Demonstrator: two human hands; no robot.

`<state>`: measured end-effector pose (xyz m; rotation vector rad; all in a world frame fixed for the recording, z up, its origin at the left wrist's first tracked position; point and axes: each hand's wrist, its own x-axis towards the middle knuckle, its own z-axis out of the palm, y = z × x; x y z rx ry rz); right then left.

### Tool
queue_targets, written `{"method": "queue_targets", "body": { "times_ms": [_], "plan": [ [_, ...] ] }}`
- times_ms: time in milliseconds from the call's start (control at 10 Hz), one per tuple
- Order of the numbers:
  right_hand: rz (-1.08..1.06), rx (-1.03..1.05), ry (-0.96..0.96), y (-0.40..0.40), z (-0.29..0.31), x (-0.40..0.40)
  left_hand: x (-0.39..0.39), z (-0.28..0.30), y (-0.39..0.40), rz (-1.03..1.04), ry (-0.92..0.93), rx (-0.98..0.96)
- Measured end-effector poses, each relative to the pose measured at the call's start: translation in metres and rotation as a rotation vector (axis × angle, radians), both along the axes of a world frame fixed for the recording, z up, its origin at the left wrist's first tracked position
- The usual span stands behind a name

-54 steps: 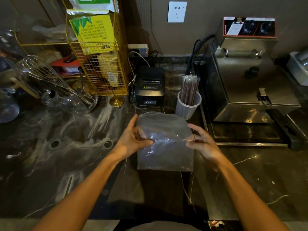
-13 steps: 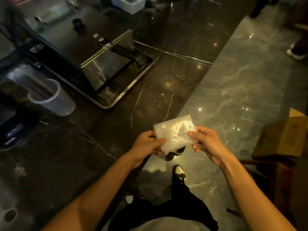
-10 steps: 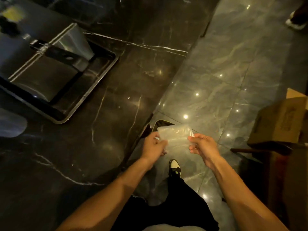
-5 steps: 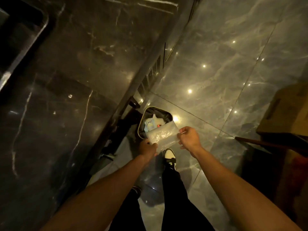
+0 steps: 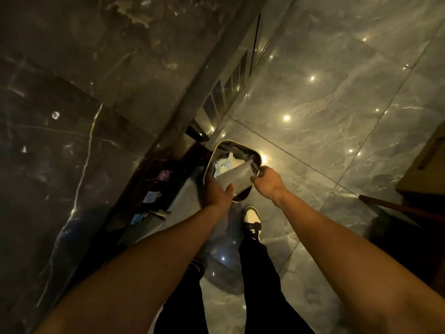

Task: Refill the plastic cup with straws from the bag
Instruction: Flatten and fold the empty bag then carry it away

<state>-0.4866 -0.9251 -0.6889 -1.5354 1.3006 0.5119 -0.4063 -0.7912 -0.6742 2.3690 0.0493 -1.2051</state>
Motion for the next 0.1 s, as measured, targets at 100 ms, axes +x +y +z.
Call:
{"method": "queue_targets", "body": {
  "times_ms": [100],
  "plan": [
    [0.081,-0.010,0.002,0.0005,0.0120,0.0023,0.0038,0.0061,-0.0003,-0.091,-0.048,-0.032]
  ]
}}
